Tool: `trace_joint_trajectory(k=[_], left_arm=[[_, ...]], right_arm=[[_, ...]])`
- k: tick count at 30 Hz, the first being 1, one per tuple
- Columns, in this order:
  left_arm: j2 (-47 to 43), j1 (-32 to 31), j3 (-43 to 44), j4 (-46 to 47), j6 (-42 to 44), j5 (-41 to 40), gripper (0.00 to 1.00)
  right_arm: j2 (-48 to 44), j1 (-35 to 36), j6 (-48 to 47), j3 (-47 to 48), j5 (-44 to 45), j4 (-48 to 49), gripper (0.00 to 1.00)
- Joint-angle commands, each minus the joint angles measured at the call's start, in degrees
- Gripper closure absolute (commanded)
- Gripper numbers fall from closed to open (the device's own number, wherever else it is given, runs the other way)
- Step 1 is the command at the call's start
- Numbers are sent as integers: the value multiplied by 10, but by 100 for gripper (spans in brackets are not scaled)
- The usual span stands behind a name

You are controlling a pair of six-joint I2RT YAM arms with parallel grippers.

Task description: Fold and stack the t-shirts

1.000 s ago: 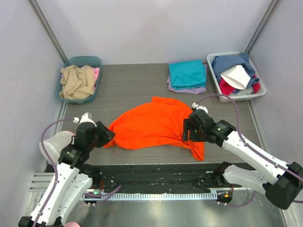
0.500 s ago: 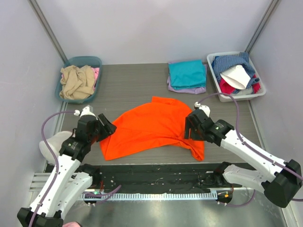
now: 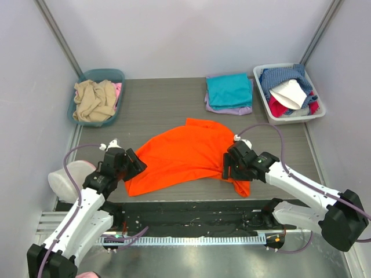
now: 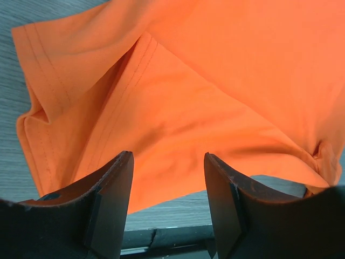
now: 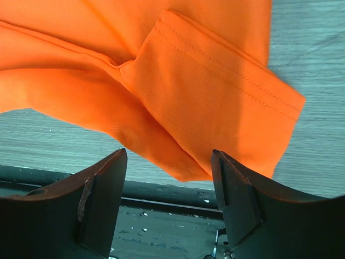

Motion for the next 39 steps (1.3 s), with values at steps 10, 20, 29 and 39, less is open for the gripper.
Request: trace_joint_trajectory(k=[10, 20, 29, 39], left_arm=[[39, -30, -65, 67, -15, -57, 40], [142, -80, 34, 17, 7, -224, 37], [208, -81, 28, 40, 8, -226, 38], [266, -95, 34, 60, 5, -193, 49]], right_arm=[[19, 1, 0, -33, -36, 51, 28], [23, 2, -3, -33, -38, 56, 27], [28, 2, -6, -39, -44, 63, 27], [38, 2, -7, -58, -63, 85, 27]])
